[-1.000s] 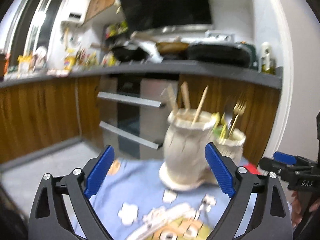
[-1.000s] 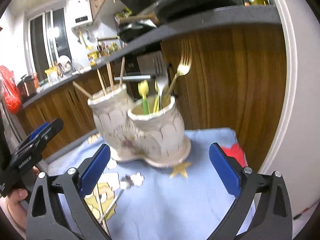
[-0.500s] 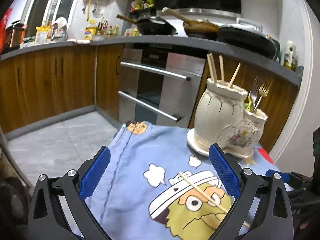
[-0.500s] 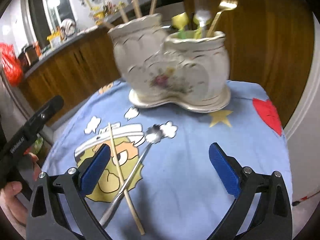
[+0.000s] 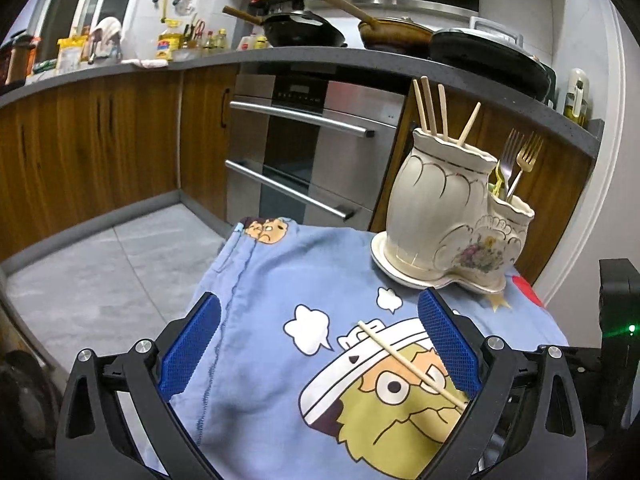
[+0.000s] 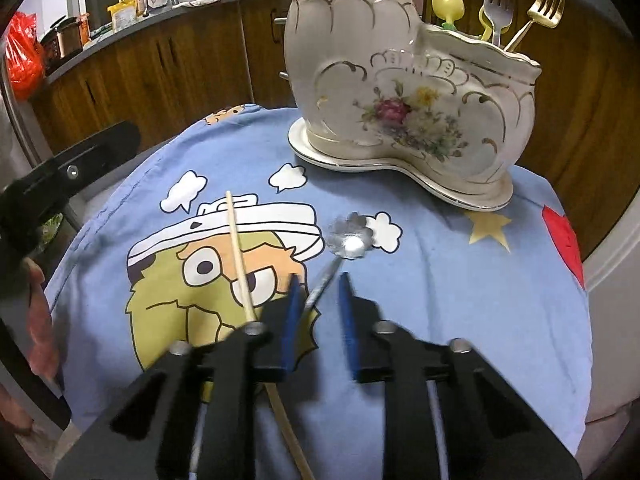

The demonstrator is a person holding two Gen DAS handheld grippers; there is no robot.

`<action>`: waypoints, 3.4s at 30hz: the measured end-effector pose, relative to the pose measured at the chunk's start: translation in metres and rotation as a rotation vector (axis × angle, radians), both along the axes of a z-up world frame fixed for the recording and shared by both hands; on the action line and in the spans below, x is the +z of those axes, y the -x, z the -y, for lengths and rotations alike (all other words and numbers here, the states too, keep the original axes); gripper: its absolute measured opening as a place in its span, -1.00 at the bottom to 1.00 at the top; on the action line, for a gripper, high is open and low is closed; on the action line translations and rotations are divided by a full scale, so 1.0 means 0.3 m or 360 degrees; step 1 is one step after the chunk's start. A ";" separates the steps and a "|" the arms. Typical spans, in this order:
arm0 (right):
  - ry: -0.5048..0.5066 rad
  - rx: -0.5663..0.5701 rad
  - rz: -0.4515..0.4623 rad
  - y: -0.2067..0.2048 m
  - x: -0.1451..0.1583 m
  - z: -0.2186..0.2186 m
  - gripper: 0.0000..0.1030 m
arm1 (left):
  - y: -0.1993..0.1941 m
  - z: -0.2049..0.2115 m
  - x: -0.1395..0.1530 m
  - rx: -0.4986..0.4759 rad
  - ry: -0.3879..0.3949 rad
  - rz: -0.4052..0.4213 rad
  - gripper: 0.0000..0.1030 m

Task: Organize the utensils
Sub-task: 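Move the right tool to the table and grasp the silver flower-handled spoon, then lift the spoon with the right tool while the left tool grasps the last wooden chopstick, then carry the chopstick over the tall cup while the right tool carries the spoon over the small cup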

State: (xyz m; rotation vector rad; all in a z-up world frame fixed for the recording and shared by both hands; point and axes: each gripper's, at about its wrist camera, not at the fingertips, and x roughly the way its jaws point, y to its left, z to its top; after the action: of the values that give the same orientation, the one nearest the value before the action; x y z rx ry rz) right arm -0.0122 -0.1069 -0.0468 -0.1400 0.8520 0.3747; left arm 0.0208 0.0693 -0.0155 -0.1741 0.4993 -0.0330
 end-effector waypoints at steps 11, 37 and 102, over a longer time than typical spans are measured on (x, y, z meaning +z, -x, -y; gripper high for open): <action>-0.0221 0.0003 -0.0026 0.002 0.061 0.115 -0.94 | -0.013 0.042 -0.012 -0.0034 -0.0060 -0.0043 0.90; -0.0410 -0.0066 0.0134 0.028 0.163 0.366 -0.94 | -0.115 0.454 -0.139 0.0000 -0.0465 -0.0561 -0.71; -0.0286 0.0227 0.0121 0.055 0.145 0.297 -0.93 | 0.031 0.284 -0.022 -0.0621 -0.0335 -0.0231 -0.91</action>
State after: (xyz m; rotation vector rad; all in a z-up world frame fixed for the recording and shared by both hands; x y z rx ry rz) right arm -0.0288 -0.1960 -0.0032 -0.0481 0.7313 0.5745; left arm 0.0116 -0.0160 -0.0220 0.1300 0.6719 -0.3497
